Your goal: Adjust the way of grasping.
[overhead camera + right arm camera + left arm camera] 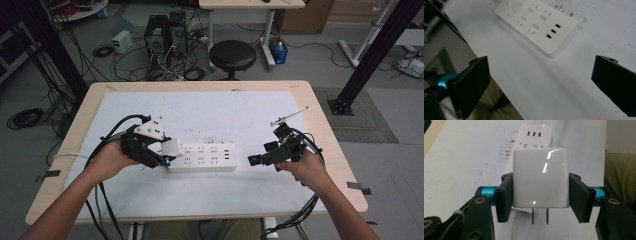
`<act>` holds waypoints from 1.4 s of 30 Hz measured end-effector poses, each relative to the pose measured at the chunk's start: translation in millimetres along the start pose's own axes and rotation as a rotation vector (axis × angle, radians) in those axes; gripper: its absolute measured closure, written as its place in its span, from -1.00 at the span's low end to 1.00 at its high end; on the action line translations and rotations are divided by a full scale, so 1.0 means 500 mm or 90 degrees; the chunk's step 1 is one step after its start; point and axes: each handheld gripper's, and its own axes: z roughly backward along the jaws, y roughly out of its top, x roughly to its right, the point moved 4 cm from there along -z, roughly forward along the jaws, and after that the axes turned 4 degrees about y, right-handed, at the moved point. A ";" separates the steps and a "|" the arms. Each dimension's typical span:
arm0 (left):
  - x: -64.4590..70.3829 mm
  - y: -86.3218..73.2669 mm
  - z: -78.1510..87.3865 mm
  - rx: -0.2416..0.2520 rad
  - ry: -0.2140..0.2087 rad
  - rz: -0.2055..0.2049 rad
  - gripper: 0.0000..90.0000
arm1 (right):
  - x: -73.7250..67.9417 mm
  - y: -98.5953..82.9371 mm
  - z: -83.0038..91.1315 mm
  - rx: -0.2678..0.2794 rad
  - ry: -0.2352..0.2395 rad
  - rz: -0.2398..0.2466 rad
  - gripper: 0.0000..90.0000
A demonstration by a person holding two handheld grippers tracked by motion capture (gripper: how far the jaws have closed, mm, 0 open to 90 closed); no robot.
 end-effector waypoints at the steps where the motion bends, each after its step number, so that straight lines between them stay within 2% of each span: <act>1: 0.001 0.002 -0.002 0.003 -0.001 -0.002 -0.06 | 0.000 0.000 0.000 0.000 0.000 0.000 -0.96; 2: 0.004 0.004 -0.006 0.009 -0.003 0.002 -0.06 | -0.004 0.004 0.000 0.022 0.035 -0.025 -0.96; 3: 0.004 0.006 -0.007 0.006 -0.006 -0.009 -0.06 | -0.004 0.004 0.000 0.022 0.035 -0.025 -0.96; 4: 0.006 0.008 -0.010 0.011 -0.009 -0.007 -0.06 | -0.008 0.007 -0.001 0.037 0.060 -0.045 -0.96; 5: 0.008 0.010 -0.013 0.012 -0.012 -0.009 -0.06 | -0.008 0.007 -0.001 0.037 0.060 -0.045 -0.96; 10: 0.014 0.019 -0.028 0.017 -0.023 -0.018 -0.06 | -0.017 0.015 -0.009 0.063 0.099 -0.072 -0.96; 13: 0.016 0.025 -0.035 0.026 -0.025 -0.015 -0.06 | -0.022 0.018 -0.011 0.073 0.113 -0.087 -0.96; 18: 0.017 0.037 -0.042 0.029 -0.030 -0.032 -0.06 | -0.027 0.024 -0.017 0.083 0.138 -0.111 -0.96; 19: 0.022 0.046 -0.048 0.037 -0.031 -0.036 -0.06 | -0.028 0.025 -0.018 0.083 0.144 -0.117 -0.96; 20: 0.024 0.048 -0.050 0.039 -0.031 -0.037 -0.06 | -0.033 0.029 -0.024 0.086 0.167 -0.131 -0.96; 26: 0.034 0.068 -0.068 0.053 -0.040 -0.048 -0.06 | -0.052 0.043 -0.042 0.087 0.221 -0.169 -0.91; 32: 0.041 0.080 -0.078 0.061 -0.046 -0.056 -0.06 | -0.059 0.054 -0.065 0.068 0.234 -0.182 -0.91; 35: 0.044 0.086 -0.083 0.067 -0.048 -0.059 -0.06 | -0.062 0.058 -0.074 0.066 0.249 -0.198 -0.89; 39: 0.051 0.093 -0.091 0.068 -0.052 -0.067 -0.06 | -0.062 0.060 -0.089 0.048 0.251 -0.208 -0.86; 41: 0.054 0.095 -0.095 0.069 -0.054 -0.068 -0.06 | -0.062 0.061 -0.096 0.043 0.256 -0.214 -0.81; 42: 0.054 0.097 -0.096 0.070 -0.055 -0.069 -0.06 | -0.062 0.062 -0.098 0.043 0.260 -0.217 -0.72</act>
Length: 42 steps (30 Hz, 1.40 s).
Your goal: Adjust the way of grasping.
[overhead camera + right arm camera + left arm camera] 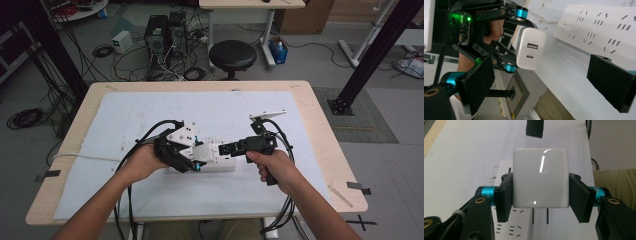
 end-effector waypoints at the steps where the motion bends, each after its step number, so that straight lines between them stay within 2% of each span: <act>1: 0.001 0.001 -0.001 0.001 0.000 0.000 -0.06 | 0.000 0.001 -0.002 0.005 0.007 -0.003 -0.68; 9: 0.004 0.008 -0.011 0.007 -0.003 -0.003 -0.06 | 0.011 -0.002 -0.022 -0.011 0.023 -0.043 -0.52; 10: 0.006 0.009 -0.012 0.009 -0.003 -0.002 -0.06 | 0.012 -0.002 -0.024 -0.013 0.027 -0.047 -0.43; 12: 0.007 0.011 -0.014 0.010 -0.004 -0.008 -0.06 | 0.014 -0.001 -0.028 -0.006 0.035 -0.051 -0.41; 17: 0.012 0.015 -0.019 0.009 -0.007 -0.014 -0.06 | 0.014 0.000 -0.035 -0.015 0.049 -0.056 -0.28; 25: 0.019 0.020 -0.029 -0.001 0.009 -0.033 -0.06 | 0.021 -0.003 -0.050 -0.017 0.084 -0.075 -0.07; 28: 0.022 0.022 -0.031 -0.005 0.014 -0.041 -0.06 | 0.025 -0.004 -0.053 -0.014 0.086 -0.076 0.03; 31: 0.024 0.025 -0.031 -0.002 0.016 -0.038 -0.06 | 0.026 -0.006 -0.054 -0.012 0.090 -0.080 0.17; 33: 0.025 0.029 -0.030 0.006 0.020 -0.036 -0.06 | 0.026 -0.007 -0.055 -0.026 0.094 -0.088 0.30; 36: 0.027 0.033 -0.029 0.003 0.032 -0.047 -0.06 | 0.025 -0.009 -0.053 -0.026 0.097 -0.094 0.37; 39: 0.028 0.035 -0.032 0.007 0.036 -0.042 -0.06 | 0.024 -0.010 -0.051 -0.017 0.085 -0.089 0.38; 40: 0.027 0.036 -0.030 0.008 0.035 -0.031 -0.09 | 0.025 -0.011 -0.050 -0.013 0.068 -0.075 0.38; 42: 0.021 0.034 -0.027 0.003 0.042 -0.006 -0.42 | 0.032 -0.013 -0.044 -0.010 0.037 -0.059 0.38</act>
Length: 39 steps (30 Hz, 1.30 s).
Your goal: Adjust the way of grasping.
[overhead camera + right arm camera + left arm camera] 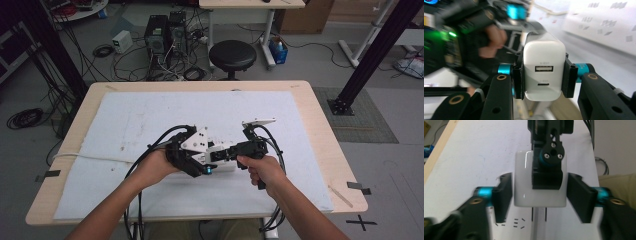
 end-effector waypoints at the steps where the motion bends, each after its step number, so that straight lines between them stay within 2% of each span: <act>1: -0.002 -0.004 0.003 -0.004 -0.002 0.004 -0.45 | 0.005 -0.001 0.005 0.005 -0.012 0.005 0.38; 3: -0.009 -0.016 0.011 -0.022 -0.002 0.010 -0.45 | 0.013 -0.001 0.017 0.011 -0.032 0.019 0.38; 6: -0.017 -0.039 0.019 -0.054 -0.011 0.037 -0.53 | 0.028 -0.002 0.044 0.009 -0.100 0.057 0.38; 8: -0.024 -0.061 0.024 -0.084 -0.021 0.053 -0.54 | 0.037 -0.004 0.057 -0.004 -0.152 0.094 0.38; 9: -0.027 -0.071 0.026 -0.100 -0.017 0.065 -0.54 | 0.042 -0.004 0.064 -0.005 -0.172 0.114 0.38; 13: -0.047 -0.112 0.041 -0.148 -0.014 0.101 -0.54 | 0.048 -0.008 0.087 -0.042 -0.308 0.227 0.38; 15: -0.056 -0.128 0.054 -0.166 -0.015 0.122 -0.54 | 0.044 -0.010 0.097 -0.056 -0.353 0.277 0.38; 17: -0.066 -0.140 0.070 -0.179 -0.014 0.130 -0.54 | 0.036 -0.014 0.105 -0.073 -0.395 0.337 0.37; 21: -0.086 -0.156 0.100 -0.187 -0.003 0.138 -0.54 | 0.029 -0.014 0.118 -0.101 -0.447 0.375 0.37; 24: -0.091 -0.165 0.118 -0.195 -0.005 0.127 -0.54 | 0.023 -0.013 0.131 -0.123 -0.476 0.389 0.38; 25: -0.093 -0.169 0.123 -0.208 -0.007 0.115 -0.54 | 0.022 -0.011 0.137 -0.130 -0.483 0.396 0.37; 26: -0.091 -0.174 0.125 -0.212 -0.015 0.122 -0.54 | 0.020 -0.011 0.142 -0.140 -0.492 0.400 0.37; 28: -0.090 -0.186 0.133 -0.247 -0.045 0.118 -0.54 | 0.017 -0.011 0.155 -0.164 -0.519 0.407 0.37; 30: -0.091 -0.198 0.135 -0.278 -0.045 0.126 -0.54 | 0.016 -0.010 0.170 -0.190 -0.551 0.420 0.37; 31: -0.093 -0.203 0.137 -0.294 -0.043 0.133 -0.54 | 0.017 -0.008 0.177 -0.199 -0.563 0.429 0.37; 33: -0.097 -0.210 0.140 -0.308 -0.029 0.158 -0.54 | 0.016 -0.008 0.190 -0.213 -0.584 0.426 0.37; 35: -0.104 -0.217 0.146 -0.324 -0.023 0.167 -0.54 | 0.016 -0.006 0.208 -0.224 -0.601 0.427 0.37; 39: -0.114 -0.228 0.162 -0.327 0.013 0.178 -0.54 | 0.014 -0.005 0.234 -0.236 -0.624 0.425 0.37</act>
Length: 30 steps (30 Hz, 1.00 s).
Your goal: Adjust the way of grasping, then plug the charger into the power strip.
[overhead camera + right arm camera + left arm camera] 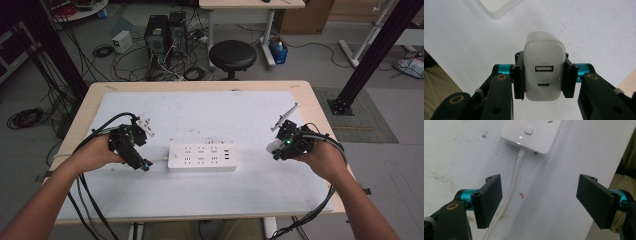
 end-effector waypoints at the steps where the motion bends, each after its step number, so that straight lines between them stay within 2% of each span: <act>1: -0.003 -0.005 0.003 0.002 0.008 0.010 -0.54 | 0.004 -0.003 0.003 -0.001 -0.004 0.000 0.37; 6: -0.011 -0.028 0.011 0.004 0.025 0.023 -0.54 | 0.016 -0.012 0.010 -0.002 -0.021 0.000 0.37; 8: -0.014 -0.032 0.012 0.002 0.030 0.023 -0.54 | 0.019 -0.013 0.010 0.001 -0.029 -0.013 0.37; 10: -0.015 -0.033 0.012 0.011 0.034 0.028 -0.54 | 0.023 -0.014 0.010 -0.003 -0.031 -0.009 0.37; 12: -0.016 -0.031 0.014 0.016 0.035 0.027 -0.54 | 0.020 -0.012 0.009 0.003 -0.028 -0.019 0.37; 15: -0.017 -0.028 0.017 0.016 0.034 0.017 -0.53 | 0.018 -0.011 0.009 0.004 -0.022 -0.017 0.37; 19: -0.013 -0.026 0.015 0.029 0.031 0.019 -0.54 | 0.015 -0.005 0.012 0.016 -0.016 -0.015 0.37; 20: -0.008 -0.025 0.012 0.042 0.030 0.034 -0.54 | 0.013 -0.003 0.013 0.017 -0.013 -0.014 0.37; 21: -0.012 -0.027 0.016 0.029 0.030 0.013 -0.54 | 0.011 -0.001 0.013 0.022 -0.012 -0.012 0.37; 22: -0.012 -0.027 0.015 0.031 0.031 0.014 -0.54 | 0.009 0.003 0.013 0.025 -0.012 -0.011 0.37; 23: -0.010 -0.027 0.014 0.040 0.029 0.024 -0.54 | 0.008 0.007 0.014 0.032 -0.008 -0.008 0.37; 27: -0.012 -0.033 0.014 0.039 0.032 0.013 -0.54 | 0.003 0.028 0.016 0.046 0.006 -0.004 0.37; 29: -0.009 -0.036 0.010 0.047 0.032 0.019 -0.53 | 0.000 0.044 0.017 0.052 0.014 0.001 0.37; 30: -0.011 -0.039 0.010 0.039 0.033 0.011 -0.54 | -0.002 0.053 0.016 0.057 0.017 0.008 0.37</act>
